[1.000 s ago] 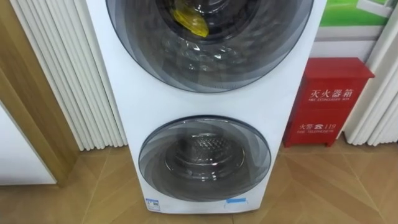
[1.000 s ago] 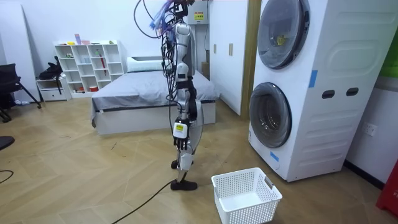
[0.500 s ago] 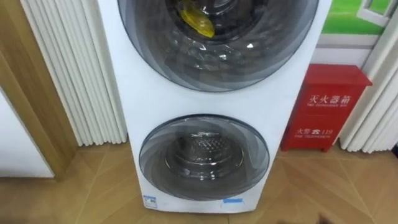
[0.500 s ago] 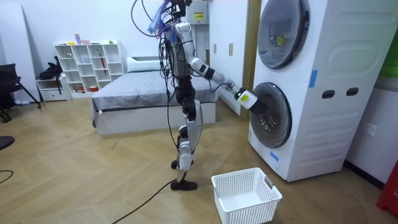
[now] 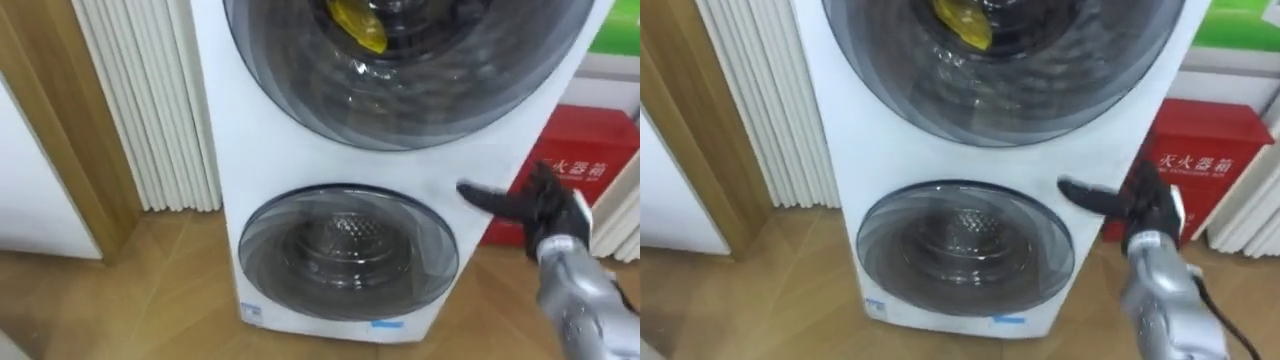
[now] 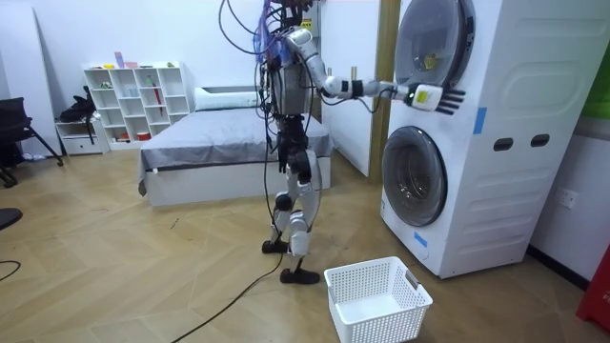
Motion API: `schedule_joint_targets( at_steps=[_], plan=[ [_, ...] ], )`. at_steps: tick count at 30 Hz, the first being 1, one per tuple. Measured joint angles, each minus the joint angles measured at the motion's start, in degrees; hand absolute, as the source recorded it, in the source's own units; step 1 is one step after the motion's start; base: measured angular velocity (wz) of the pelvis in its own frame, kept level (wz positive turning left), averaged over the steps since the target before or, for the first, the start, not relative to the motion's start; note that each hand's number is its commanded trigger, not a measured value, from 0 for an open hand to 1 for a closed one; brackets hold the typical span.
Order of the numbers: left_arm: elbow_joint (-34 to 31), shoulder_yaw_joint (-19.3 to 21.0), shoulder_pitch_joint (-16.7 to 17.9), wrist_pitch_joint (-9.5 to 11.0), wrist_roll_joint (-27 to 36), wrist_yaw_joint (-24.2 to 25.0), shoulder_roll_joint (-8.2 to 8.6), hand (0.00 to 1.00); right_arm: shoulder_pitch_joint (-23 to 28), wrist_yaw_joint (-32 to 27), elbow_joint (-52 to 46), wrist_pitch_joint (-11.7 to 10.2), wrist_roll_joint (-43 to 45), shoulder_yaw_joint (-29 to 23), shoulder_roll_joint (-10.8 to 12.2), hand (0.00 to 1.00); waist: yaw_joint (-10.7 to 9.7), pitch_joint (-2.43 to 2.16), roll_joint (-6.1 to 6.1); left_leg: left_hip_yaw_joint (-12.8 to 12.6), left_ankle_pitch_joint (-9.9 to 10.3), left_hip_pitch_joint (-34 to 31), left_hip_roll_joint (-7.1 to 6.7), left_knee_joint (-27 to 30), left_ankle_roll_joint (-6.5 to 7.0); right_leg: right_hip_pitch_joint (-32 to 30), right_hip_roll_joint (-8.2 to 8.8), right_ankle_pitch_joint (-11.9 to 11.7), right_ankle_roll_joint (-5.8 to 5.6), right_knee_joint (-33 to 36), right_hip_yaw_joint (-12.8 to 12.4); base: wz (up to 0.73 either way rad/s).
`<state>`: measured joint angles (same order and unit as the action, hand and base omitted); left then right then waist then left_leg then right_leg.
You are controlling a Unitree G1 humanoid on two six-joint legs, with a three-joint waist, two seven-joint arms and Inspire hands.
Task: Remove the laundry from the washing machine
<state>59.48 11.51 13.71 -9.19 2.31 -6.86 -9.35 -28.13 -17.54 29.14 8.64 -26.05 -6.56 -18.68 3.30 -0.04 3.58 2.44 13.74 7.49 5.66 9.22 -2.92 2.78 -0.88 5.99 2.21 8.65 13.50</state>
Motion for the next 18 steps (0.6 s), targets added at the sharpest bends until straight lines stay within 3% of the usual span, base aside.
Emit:
schedule_joint_targets(
  at_steps=[2, 3, 4, 6, 12, 15, 18],
  plan=[
    [-0.16, -1.33, -0.28, -0.26, 0.6, 0.11, -0.13, 0.0, -0.61, -0.74, 0.48, -0.03, 0.09, -0.52, -2.12, 0.0, -0.4, 0.55, 1.37, -3.4, -0.75, -2.64, -1.08, -1.21, 0.14, 0.6, 1.01, 0.03, -0.04, 0.0, -3.68, 0.42],
    [-0.38, -2.34, -0.66, -0.29, 0.57, 0.06, -0.46, 0.0, -1.7, -0.42, 2.08, -0.06, -0.44, -0.83, -3.26, 0.0, 0.08, 0.38, 1.86, -5.11, -3.39, -4.55, -1.66, -0.69, 1.68, 0.46, 1.62, 0.37, -0.68, 0.31, -4.17, 0.27],
    [-0.29, -2.56, -0.58, -0.36, 0.47, 0.0, -0.62, 0.0, -2.5, 0.03, 3.23, 0.12, -1.01, -0.88, -3.43, 0.0, 0.32, 0.09, 2.23, -5.47, -3.73, -4.34, -1.87, -0.28, 1.81, 0.23, 1.77, 0.45, -0.93, 0.37, -3.57, 0.04],
    [0.24, -2.82, -0.29, -1.52, 0.33, 0.02, -0.68, 0.0, -6.35, 1.53, 6.34, 0.24, -2.16, -0.89, -3.63, 0.0, 0.82, 0.16, 2.97, -5.27, -3.69, -4.09, -2.59, -0.22, 1.92, 0.47, 1.87, 0.52, -1.22, 0.1, -1.04, -0.02],
    [-0.15, -2.5, 0.44, -2.59, -0.31, 1.05, -0.91, 0.0, -6.86, 2.89, 7.5, 0.89, -2.8, -0.86, -3.96, 0.0, 0.99, 0.28, 2.81, -5.4, -3.54, -3.98, -4.26, 0.19, 2.23, 1.12, 3.17, 1.08, -2.5, 0.01, 0.93, 0.02],
    [-1.24, -1.89, 0.56, -3.05, -0.61, 1.5, -0.88, 0.0, -7.02, 4.08, 7.51, 1.32, -2.74, -0.79, -4.71, 0.0, 1.15, 0.19, 2.46, -5.36, -3.08, -4.58, -4.33, 0.45, 2.99, 1.05, 3.26, 1.54, -2.82, 0.02, 1.23, 0.03],
    [-3.33, -0.67, 1.2, -3.37, -2.04, 2.55, -0.89, 0.0, -9.55, 5.57, 9.57, 2.47, -0.78, 1.04, -7.55, 0.0, 1.63, 0.17, 2.4, -5.36, -3.04, -4.86, -4.34, 0.43, 3.03, 1.01, 3.26, 1.74, -2.6, 0.15, 1.5, 0.0]
  ],
)
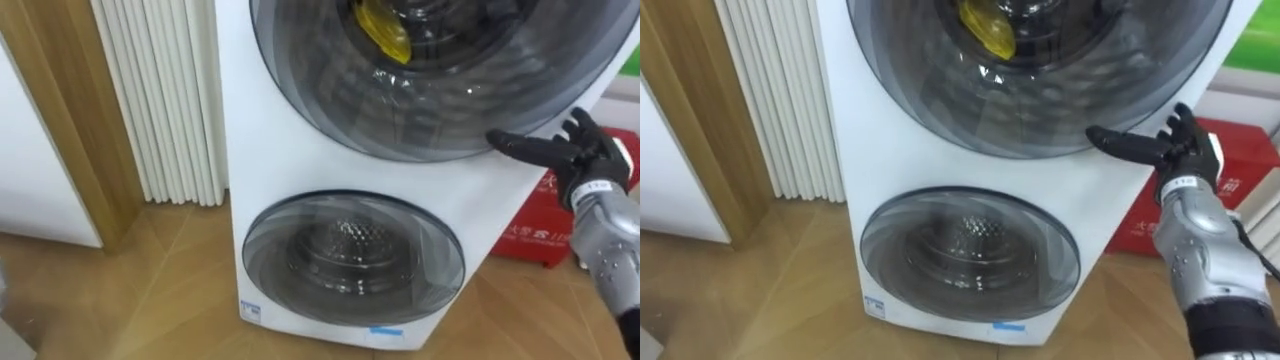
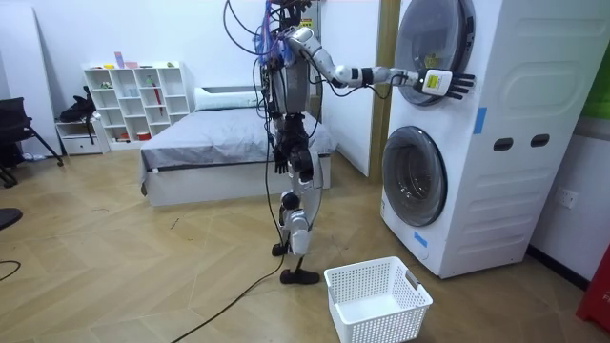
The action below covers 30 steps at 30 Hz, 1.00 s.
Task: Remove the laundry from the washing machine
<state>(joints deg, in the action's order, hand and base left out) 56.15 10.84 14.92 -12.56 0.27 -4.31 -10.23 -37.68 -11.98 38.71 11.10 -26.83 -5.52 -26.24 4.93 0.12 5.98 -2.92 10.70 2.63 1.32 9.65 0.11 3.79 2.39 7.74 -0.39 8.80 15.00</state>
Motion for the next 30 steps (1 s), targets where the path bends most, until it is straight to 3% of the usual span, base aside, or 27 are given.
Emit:
schedule_joint_targets(
  at_steps=[3, 8, 11, 16, 25, 30],
  plan=[
    [-0.01, 0.15, 0.46, -0.06, 0.01, 0.8, -0.04, 0.0, -3.65, 1.05, 3.15, 1.37, 5.53, 0.85, -1.54, 0.0, -0.24, -0.17, 0.13, 0.05, -0.04, 0.06, 0.0, 0.26, -0.03, 0.04, -0.03, 0.12, 0.19, 0.23, 0.02, 0.0],
    [0.73, -0.29, 0.28, -0.45, 0.0, 1.56, -0.45, 0.0, -4.8, 3.43, 5.71, 1.54, 14.97, 5.63, -4.9, 0.0, 0.03, -0.51, 1.0, -0.04, -0.05, 0.08, 0.04, 0.62, -0.03, -0.33, 0.02, 0.22, 0.2, 0.95, 0.08, 0.0],
    [1.97, -1.66, -0.32, -0.77, -0.07, 1.78, -1.65, 0.0, -5.65, 4.75, 7.92, 1.56, 18.12, 6.73, -4.95, 0.0, -0.03, -0.49, 1.78, -0.06, -0.05, 0.21, 0.07, 0.8, -0.03, -0.12, 0.02, 0.21, 0.21, 0.94, 0.24, 0.0],
    [3.68, -1.83, -0.84, -0.83, -0.42, 2.67, -2.69, 0.0, -5.65, 6.93, 7.57, 2.2, 23.19, 7.24, -5.05, 0.0, 0.13, -0.47, 1.82, -0.01, -0.06, 0.96, 0.09, 0.29, -0.06, 0.1, -0.03, 0.21, 0.21, 0.96, 0.08, -0.02],
    [3.62, -2.19, -1.14, -1.09, -0.53, 2.79, -3.26, 0.0, -5.54, 7.12, 1.46, 6.01, 24.94, 8.8, -5.31, 0.0, -0.58, -0.5, 1.66, -1.07, -0.06, 0.36, 0.18, -0.03, -0.1, -0.94, -0.2, 0.26, 0.32, 1.1, -0.9, -0.06],
    [3.55, -2.11, -1.6, -0.69, -4.24, 2.6, -3.91, 0.0, -5.04, 7.4, -4.45, 9.87, 28.64, 8.99, -5.4, 0.0, -0.65, -0.57, 1.91, -1.76, -0.05, 0.93, 0.41, -0.13, -0.12, -1.16, -0.46, 0.26, 0.32, 1.23, -1.65, -0.07]
  ],
)
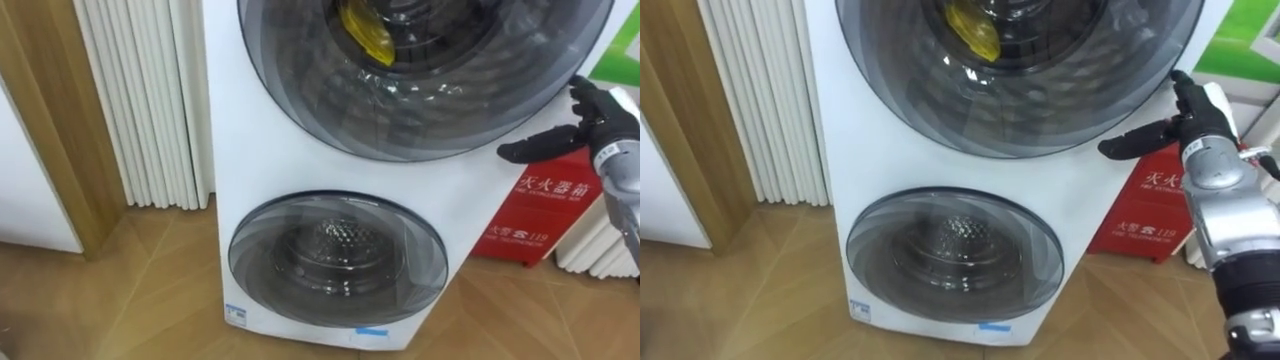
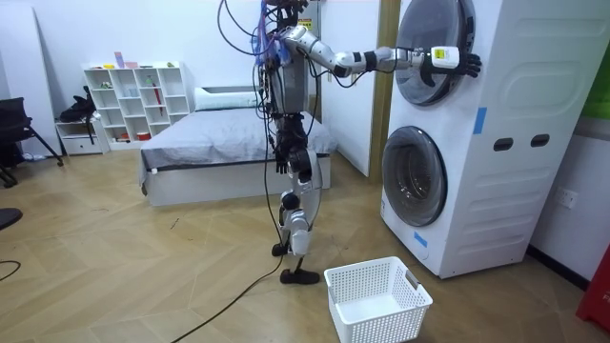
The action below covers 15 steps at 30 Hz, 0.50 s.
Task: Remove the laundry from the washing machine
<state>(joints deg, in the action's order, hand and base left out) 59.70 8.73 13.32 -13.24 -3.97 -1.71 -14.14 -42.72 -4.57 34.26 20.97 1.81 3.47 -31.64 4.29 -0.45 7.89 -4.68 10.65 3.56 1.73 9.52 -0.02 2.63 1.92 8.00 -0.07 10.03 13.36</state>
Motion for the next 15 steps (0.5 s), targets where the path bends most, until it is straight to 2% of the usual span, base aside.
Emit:
schedule_joint_targets(
  at_steps=[2, 5, 8, 11, 15],
  plan=[
    [0.21, 0.08, 0.12, 0.27, -0.46, -0.11, -0.39, 0.0, 0.98, 0.21, -6.14, 0.7, 2.06, 0.0, 0.0, 0.0, 0.02, -0.01, -0.05, -0.2, 0.0, 0.09, 0.1, -0.03, 0.0, -0.51, -0.06, 0.09, 0.14, 0.55, -0.55, -0.2],
    [1.41, -0.03, -0.18, 1.07, -0.61, -0.84, -0.95, 0.0, 1.2, -1.1, -13.35, 1.09, 3.02, 0.0, -1.29, 0.0, -0.11, -0.01, -0.05, -1.26, -0.01, 0.4, 0.3, -0.04, -0.01, -0.54, -0.07, 0.11, 0.17, 0.84, -0.71, -0.16],
    [2.99, -0.05, -0.41, 1.84, -0.61, -1.85, -0.94, 0.0, 1.21, -1.23, -17.44, 1.09, 3.35, 0.44, -2.16, 0.0, -0.64, 0.06, 0.09, -1.38, 0.04, 1.21, 0.34, -0.29, -0.09, 0.28, -0.11, 0.15, 0.2, 0.79, -0.76, -0.03],
    [3.35, -0.02, -0.5, 1.98, -0.52, -2.26, -1.12, 0.0, 1.21, -1.71, -22.54, 1.3, 4.9, 0.4, -2.64, 0.0, -0.88, 0.24, 0.79, -1.46, 0.22, 1.15, 0.44, -0.57, -0.35, 0.03, -0.24, 0.37, 0.5, 0.8, -0.76, -0.03],
    [3.58, -0.05, -0.4, 1.96, -0.53, -2.13, -1.15, 0.0, 1.22, -1.77, -31.38, 1.35, 5.73, 0.29, -3.42, 0.0, -0.97, 0.07, 1.26, -1.45, 0.36, 1.28, 0.69, -0.62, -0.58, 0.26, -0.63, 0.59, 0.8, 0.64, -1.1, -0.01]
  ],
)
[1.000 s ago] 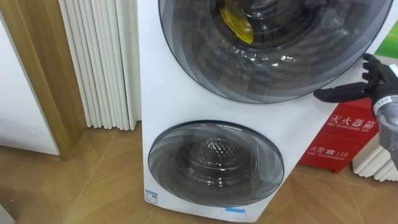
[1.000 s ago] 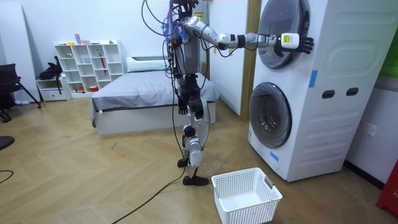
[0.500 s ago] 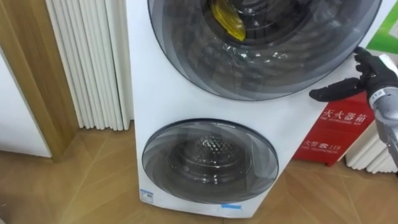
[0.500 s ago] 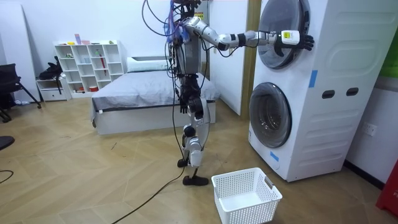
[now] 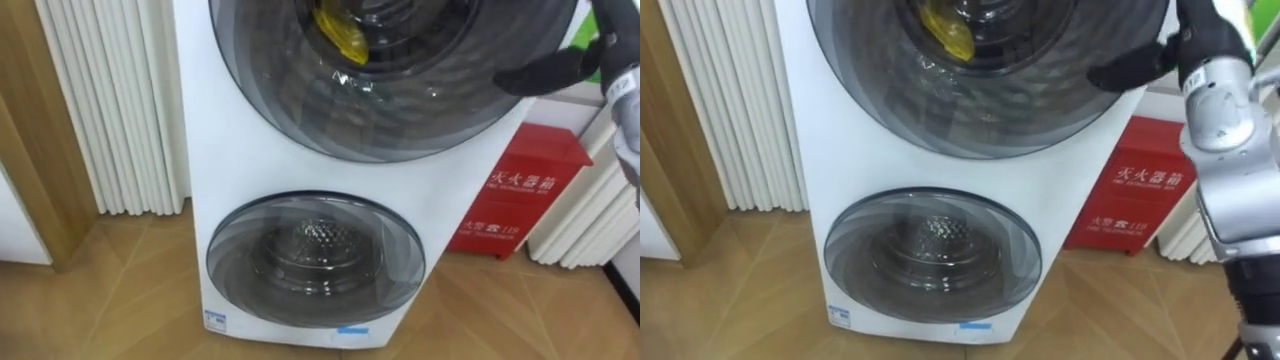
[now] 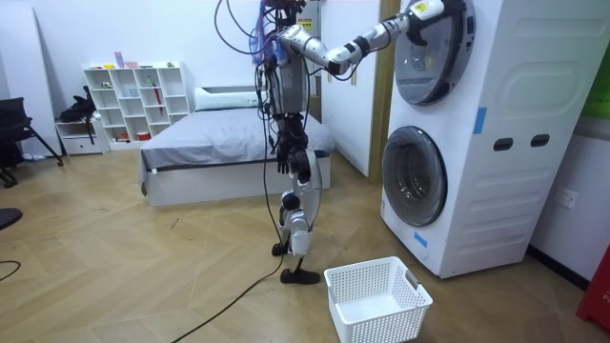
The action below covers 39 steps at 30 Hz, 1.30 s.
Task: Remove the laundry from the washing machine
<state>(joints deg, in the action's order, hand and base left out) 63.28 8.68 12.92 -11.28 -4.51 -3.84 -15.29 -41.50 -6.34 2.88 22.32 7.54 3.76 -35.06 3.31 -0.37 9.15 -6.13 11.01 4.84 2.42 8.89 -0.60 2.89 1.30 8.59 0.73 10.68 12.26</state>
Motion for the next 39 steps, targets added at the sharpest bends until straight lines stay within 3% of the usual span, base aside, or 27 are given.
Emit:
schedule_joint_targets(
  at_steps=[15, 22, 25, 34, 37, 39],
  plan=[
    [-0.75, -0.08, 0.27, -0.25, 0.04, 0.7, -0.01, 0.0, 0.56, 1.59, -14.33, 0.0, 1.35, -0.07, -0.27, 0.0, -0.43, 0.03, -0.37, 0.78, 0.19, -0.41, 0.21, 0.33, -0.19, 0.08, 0.11, 0.05, -0.08, 0.09, 1.55, 0.02],
    [-0.77, 0.0, 0.28, -0.18, 0.34, 0.46, -0.02, 0.0, 1.27, 2.4, -15.75, -0.09, 1.97, -0.07, -0.3, 0.0, -0.41, 0.09, -0.68, 0.84, 0.19, -0.45, 0.23, 0.45, -0.19, 0.16, 0.1, 0.04, -0.07, 0.08, 1.71, 0.01],
    [-0.78, -0.01, 0.81, -0.07, 0.24, -0.05, -0.02, 0.0, 3.05, 3.04, -17.13, -0.49, 2.03, -0.61, -1.39, 0.0, -0.21, -0.18, -0.95, 1.05, 0.21, -0.45, 0.23, 0.33, -0.22, 0.19, 0.04, 0.04, -0.07, 0.06, 1.73, 0.01],
    [0.0, -0.88, 1.81, 0.81, 0.39, -2.23, -0.02, 0.0, 9.45, 2.76, -23.44, -4.52, -1.73, -3.19, -1.22, 0.0, 0.28, -0.1, -1.68, 0.52, 0.31, 0.21, 0.52, 0.05, -0.4, 0.53, -0.26, -0.01, 0.01, 0.06, 1.04, -0.04],
    [0.89, -1.07, 2.03, 0.82, 0.36, -2.24, 0.14, 0.0, 13.41, 2.97, -28.03, -5.96, -2.82, -4.33, 0.49, 0.0, 0.42, 0.05, -2.05, -0.15, 0.63, 1.5, 0.92, -0.17, -0.7, 1.55, -0.7, -0.03, 0.04, -0.04, 0.45, -0.1],
    [1.16, -2.19, 2.13, 1.01, 0.34, -2.23, 0.3, 0.0, 16.4, 3.29, -30.69, -8.92, -3.1, -5.21, 3.06, 0.0, 0.17, 0.07, -2.6, -0.26, 0.78, 2.14, 1.06, -0.14, -0.8, 2.16, -0.81, -0.03, 0.04, -0.09, 0.48, 0.0]
  ],
)
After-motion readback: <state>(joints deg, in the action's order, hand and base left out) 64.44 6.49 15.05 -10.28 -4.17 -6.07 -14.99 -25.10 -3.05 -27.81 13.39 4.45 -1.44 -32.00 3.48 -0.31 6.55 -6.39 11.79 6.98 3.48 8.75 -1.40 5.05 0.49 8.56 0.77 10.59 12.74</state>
